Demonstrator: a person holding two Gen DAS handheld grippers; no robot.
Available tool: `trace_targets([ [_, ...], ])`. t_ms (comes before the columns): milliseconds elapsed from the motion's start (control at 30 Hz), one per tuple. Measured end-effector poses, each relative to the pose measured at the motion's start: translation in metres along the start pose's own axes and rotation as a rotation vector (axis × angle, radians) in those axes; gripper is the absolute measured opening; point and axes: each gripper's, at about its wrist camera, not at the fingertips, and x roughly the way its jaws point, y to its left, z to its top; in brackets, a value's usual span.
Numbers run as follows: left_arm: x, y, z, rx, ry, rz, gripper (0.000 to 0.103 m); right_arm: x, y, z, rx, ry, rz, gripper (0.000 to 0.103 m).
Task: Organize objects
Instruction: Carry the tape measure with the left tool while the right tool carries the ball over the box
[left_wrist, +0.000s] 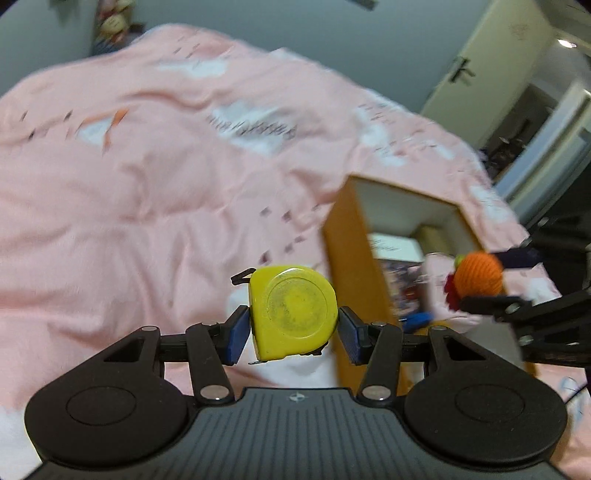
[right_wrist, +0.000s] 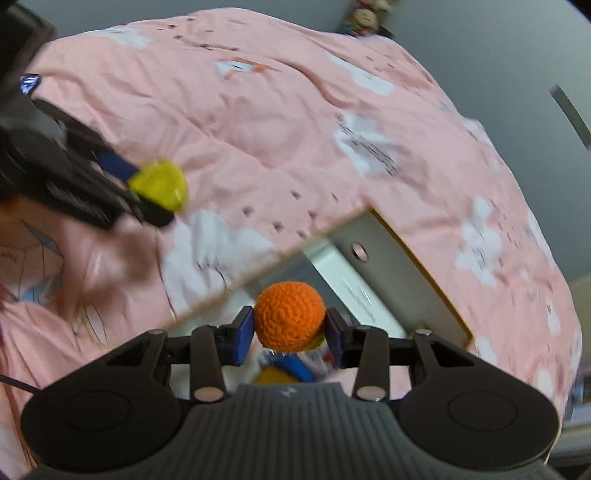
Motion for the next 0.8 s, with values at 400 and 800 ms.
trace_targets([
  [400, -0.002, -0.094, 0.019, 0.269, 0.054, -0.174, 0.059, 0.043, -0.033, -0.085, 0.087, 0.289, 0.015, 0.043],
  [800, 0.045, -0.134, 0.013, 0.383, 0.211, -0.239, 0.059, 0.068, -0.045, -0.095, 0.184, 0.276, 0.111, 0.046],
])
